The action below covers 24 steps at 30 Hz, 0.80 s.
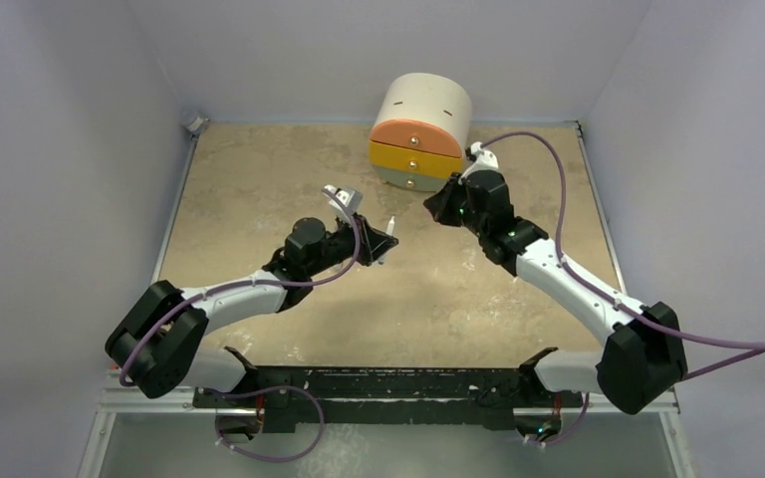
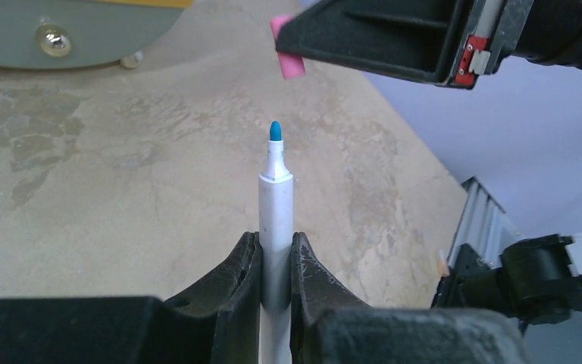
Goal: Insert the pens into the pen caps
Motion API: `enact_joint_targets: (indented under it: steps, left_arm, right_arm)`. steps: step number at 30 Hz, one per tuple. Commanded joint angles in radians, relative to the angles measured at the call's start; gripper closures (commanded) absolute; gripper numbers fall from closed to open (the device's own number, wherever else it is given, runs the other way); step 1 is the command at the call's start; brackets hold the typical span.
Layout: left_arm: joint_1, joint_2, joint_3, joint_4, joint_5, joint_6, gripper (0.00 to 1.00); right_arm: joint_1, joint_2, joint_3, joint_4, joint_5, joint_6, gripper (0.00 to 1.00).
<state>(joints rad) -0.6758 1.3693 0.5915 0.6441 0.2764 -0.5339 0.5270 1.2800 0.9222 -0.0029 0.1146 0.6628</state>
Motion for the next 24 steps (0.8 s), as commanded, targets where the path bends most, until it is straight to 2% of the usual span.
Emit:
enact_joint_targets:
  steps: [1, 9, 17, 24]
  left_arm:
    - [0.010, -0.037, -0.036, 0.287, 0.069, -0.124, 1.00]
    - [0.010, 0.011, -0.052, 0.593, 0.213, -0.282, 1.00]
    - [0.010, 0.052, -0.047, 0.687, 0.249, -0.339, 1.00]
    - [0.010, 0.059, -0.030, 0.676, 0.240, -0.324, 1.00]
  right_arm:
    - [-0.012, -0.020, 0.061, 0.234, -0.145, -0.116, 1.00]
    - [-0.016, -0.164, -0.099, 0.617, -0.393, -0.147, 1.00]
    - [-0.022, -0.209, -0.164, 0.787, -0.565, -0.088, 1.00]
    - [-0.022, -0.214, -0.161, 0.761, -0.563, -0.105, 1.00]
